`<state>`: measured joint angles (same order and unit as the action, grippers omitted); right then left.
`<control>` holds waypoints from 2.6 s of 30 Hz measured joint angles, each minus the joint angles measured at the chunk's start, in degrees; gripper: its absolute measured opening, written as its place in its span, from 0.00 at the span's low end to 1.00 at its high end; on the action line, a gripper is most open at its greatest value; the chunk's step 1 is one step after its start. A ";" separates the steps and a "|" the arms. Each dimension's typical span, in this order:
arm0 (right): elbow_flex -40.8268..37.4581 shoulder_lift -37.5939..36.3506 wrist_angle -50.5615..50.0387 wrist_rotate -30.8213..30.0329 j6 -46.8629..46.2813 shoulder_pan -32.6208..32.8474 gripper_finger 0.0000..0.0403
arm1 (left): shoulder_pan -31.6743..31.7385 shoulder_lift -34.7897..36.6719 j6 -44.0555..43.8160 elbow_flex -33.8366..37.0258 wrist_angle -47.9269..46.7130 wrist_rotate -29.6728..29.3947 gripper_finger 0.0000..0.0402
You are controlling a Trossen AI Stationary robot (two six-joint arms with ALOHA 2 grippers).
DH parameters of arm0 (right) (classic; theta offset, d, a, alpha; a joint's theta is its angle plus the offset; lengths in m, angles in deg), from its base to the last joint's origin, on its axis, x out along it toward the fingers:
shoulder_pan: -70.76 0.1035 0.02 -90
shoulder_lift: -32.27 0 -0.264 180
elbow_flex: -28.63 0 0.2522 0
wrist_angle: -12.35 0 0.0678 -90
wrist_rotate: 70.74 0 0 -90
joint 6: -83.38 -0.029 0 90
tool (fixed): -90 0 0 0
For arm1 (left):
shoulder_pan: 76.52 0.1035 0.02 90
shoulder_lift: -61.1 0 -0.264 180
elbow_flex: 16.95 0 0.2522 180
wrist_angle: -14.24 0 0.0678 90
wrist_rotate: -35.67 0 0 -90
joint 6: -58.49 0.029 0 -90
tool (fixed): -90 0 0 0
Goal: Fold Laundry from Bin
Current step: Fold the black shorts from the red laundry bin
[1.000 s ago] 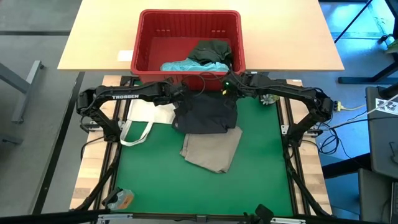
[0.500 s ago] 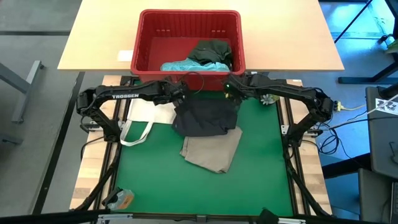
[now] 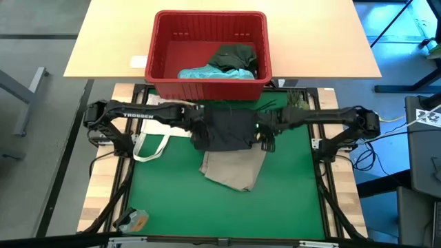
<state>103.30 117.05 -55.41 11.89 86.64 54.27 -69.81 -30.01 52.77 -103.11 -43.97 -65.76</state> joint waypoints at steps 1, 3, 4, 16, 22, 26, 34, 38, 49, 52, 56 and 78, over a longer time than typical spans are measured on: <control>-1.61 0.00 2.84 -1.53 0.07 1.57 0.48 | -1.06 0.00 -0.17 0.00 0.03 -0.57 0.40; -4.15 0.02 7.33 -5.85 0.08 4.49 0.49 | -3.17 0.00 -0.26 0.42 1.01 -1.70 0.40; -4.96 0.02 8.74 -8.41 0.08 5.93 0.49 | -4.14 0.00 -0.55 0.88 1.40 -2.38 0.40; -5.75 -0.26 14.09 -23.07 -3.17 19.06 0.49 | -10.56 -0.04 -9.90 7.71 4.25 -11.00 0.40; -5.75 -0.04 14.66 -24.17 -5.90 19.36 0.49 | -11.18 -0.12 -10.64 12.68 9.34 -11.02 0.40; -5.75 0.45 14.75 -24.88 -8.18 18.97 0.49 | -11.61 -0.20 -10.40 15.49 16.37 -11.09 0.40; -7.11 4.20 16.27 -26.33 -8.86 19.03 0.48 | -11.79 -0.20 -10.24 20.21 21.95 -10.97 0.40; -7.17 4.33 17.50 -27.06 -8.64 19.01 0.44 | -11.79 -0.20 -10.33 21.33 22.71 -10.72 0.40; -7.17 4.27 15.73 -28.34 -4.41 19.12 0.03 | -11.43 -0.20 -10.39 21.51 22.47 -11.83 0.28; -7.15 3.86 11.65 -30.21 -4.25 19.13 0.05 | -11.33 -0.20 -10.42 21.51 22.25 -11.84 0.23; -7.15 2.20 4.87 -30.67 -4.36 19.12 0.02 | -11.33 -0.20 -10.42 21.51 21.57 -11.92 0.16; -7.15 0.37 1.47 -19.13 -4.25 18.59 0.24 | -11.33 -0.20 -10.26 21.55 20.96 -11.40 0.09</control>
<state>96.15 117.42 -53.94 -7.24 82.38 72.87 -81.14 -30.21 42.50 -81.56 -23.01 -77.16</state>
